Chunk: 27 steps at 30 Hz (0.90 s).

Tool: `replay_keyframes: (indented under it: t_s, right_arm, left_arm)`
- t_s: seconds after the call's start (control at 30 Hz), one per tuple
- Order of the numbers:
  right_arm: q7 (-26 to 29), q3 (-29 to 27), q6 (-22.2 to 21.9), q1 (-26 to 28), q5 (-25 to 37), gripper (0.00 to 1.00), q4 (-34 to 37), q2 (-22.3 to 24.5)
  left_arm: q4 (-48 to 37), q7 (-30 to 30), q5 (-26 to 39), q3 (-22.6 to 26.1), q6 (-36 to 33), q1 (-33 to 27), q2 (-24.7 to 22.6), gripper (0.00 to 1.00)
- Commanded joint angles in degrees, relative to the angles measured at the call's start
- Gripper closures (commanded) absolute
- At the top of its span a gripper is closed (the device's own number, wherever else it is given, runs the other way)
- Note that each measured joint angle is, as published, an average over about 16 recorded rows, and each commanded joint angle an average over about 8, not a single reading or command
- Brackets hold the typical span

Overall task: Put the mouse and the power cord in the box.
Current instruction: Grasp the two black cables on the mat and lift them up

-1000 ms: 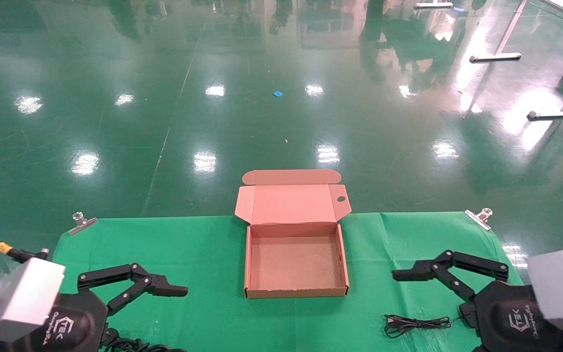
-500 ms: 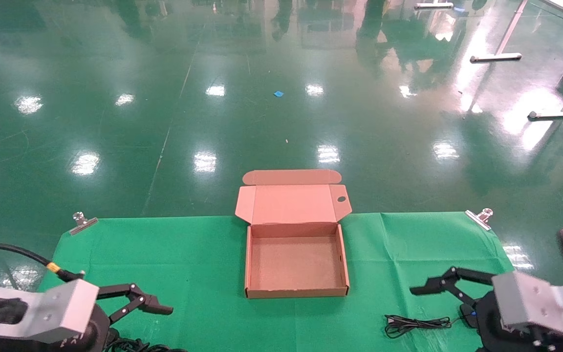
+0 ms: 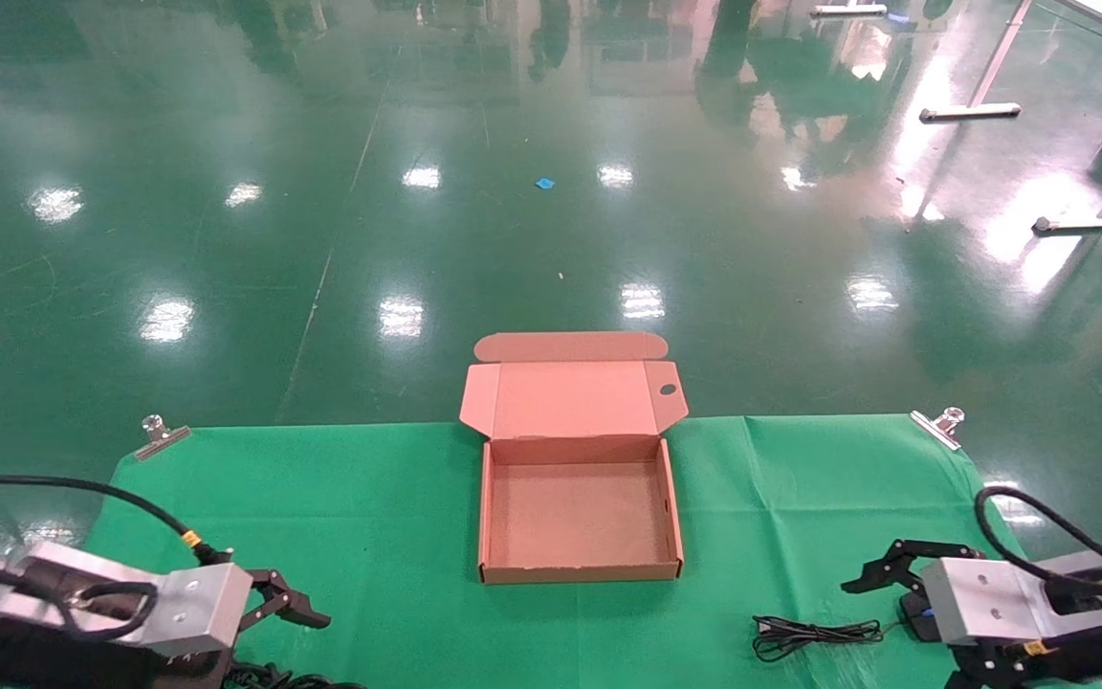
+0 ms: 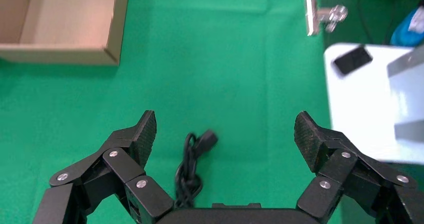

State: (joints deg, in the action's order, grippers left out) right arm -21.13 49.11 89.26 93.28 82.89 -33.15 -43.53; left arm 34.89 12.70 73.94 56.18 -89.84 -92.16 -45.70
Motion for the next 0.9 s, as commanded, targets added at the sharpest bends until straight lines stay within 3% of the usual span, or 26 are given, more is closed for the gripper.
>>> replay_keyframes:
  t_s: [0.03, 0.23, 0.6, 0.9]
  right_arm:
    - [-2.44, 1.59, -0.18, 1.79, 2.37, 0.00, 3.09, -1.53]
    - [-9.18, 4.63, -3.99, 4.31, 7.96, 0.00, 12.27, -6.59]
    - [-16.32, 7.09, -20.66, 4.46, 13.72, 0.00, 22.85, -15.47]
    - [-19.10, 7.41, -26.23, 2.64, 14.35, 0.00, 27.69, -19.69]
  left_arm:
    - [-3.29, 1.93, 1.41, 1.51, -0.01, -1.30, -1.78, 0.00]
    - [-13.03, 6.87, 5.88, 4.09, 4.25, -3.02, -6.89, 0.00]
    - [-24.90, 13.09, 10.94, 6.35, 15.38, -3.07, -13.60, 0.00]
    - [-29.77, 16.31, 11.96, 7.00, 16.87, -2.13, -15.62, 0.00]
